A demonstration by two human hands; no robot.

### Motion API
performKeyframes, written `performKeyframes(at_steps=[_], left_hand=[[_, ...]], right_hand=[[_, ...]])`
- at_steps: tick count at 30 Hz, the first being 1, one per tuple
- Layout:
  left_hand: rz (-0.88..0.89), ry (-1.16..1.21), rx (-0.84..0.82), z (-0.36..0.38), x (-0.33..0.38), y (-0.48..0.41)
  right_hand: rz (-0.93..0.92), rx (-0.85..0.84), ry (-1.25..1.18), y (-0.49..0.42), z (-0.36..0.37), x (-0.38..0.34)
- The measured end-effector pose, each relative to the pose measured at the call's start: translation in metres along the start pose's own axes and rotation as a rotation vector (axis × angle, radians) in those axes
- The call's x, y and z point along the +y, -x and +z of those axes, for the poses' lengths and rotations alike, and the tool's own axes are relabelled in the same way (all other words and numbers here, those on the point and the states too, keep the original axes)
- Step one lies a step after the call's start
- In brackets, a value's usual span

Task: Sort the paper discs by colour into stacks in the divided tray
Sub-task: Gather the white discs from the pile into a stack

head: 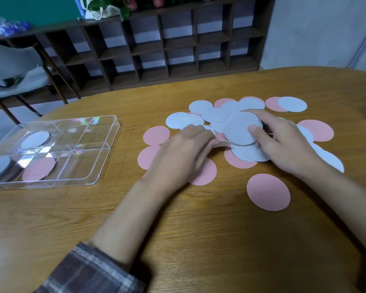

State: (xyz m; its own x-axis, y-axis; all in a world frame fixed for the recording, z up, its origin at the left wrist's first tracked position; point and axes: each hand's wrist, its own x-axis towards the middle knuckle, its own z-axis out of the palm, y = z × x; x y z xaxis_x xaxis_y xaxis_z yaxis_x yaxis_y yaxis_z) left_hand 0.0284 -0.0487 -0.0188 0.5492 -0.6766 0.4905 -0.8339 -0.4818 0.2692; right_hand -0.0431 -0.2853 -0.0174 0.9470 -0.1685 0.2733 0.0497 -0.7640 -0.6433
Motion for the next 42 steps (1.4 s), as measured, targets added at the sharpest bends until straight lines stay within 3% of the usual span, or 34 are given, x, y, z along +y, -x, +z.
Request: performKeyframes(at_steps=[6,13,17,22,27,33,42], left_hand=[[-0.087,0.16,0.175,0.003,0.003,-0.002],[-0.306,0.337,0.192,0.007,0.014,-0.002],[-0.361,0.339,0.203,0.007,0.016,-0.003],[-0.301,0.258,0.208,0.01,0.009,-0.004],[-0.281,0.228,0.141,0.008,0.001,-0.002],[-0.298,0.076,-0.064,0.013,-0.013,0.002],[-0.332,-0.018,0.014,0.023,-0.019,-0.006]], right_hand=[[-0.016,-0.021,-0.064,0.003,0.003,-0.007],[-0.088,-0.073,-0.182,0.006,0.006,-0.009],[-0.105,-0.116,-0.118,0.009,0.008,-0.014],[-0.115,-0.136,0.102,0.007,0.012,-0.021],[-0.138,-0.064,0.059,0.007,0.009,-0.018],[-0.029,0.032,-0.021,0.005,0.0,-0.011],[0.01,0.048,-0.013,0.004,0.002,-0.016]])
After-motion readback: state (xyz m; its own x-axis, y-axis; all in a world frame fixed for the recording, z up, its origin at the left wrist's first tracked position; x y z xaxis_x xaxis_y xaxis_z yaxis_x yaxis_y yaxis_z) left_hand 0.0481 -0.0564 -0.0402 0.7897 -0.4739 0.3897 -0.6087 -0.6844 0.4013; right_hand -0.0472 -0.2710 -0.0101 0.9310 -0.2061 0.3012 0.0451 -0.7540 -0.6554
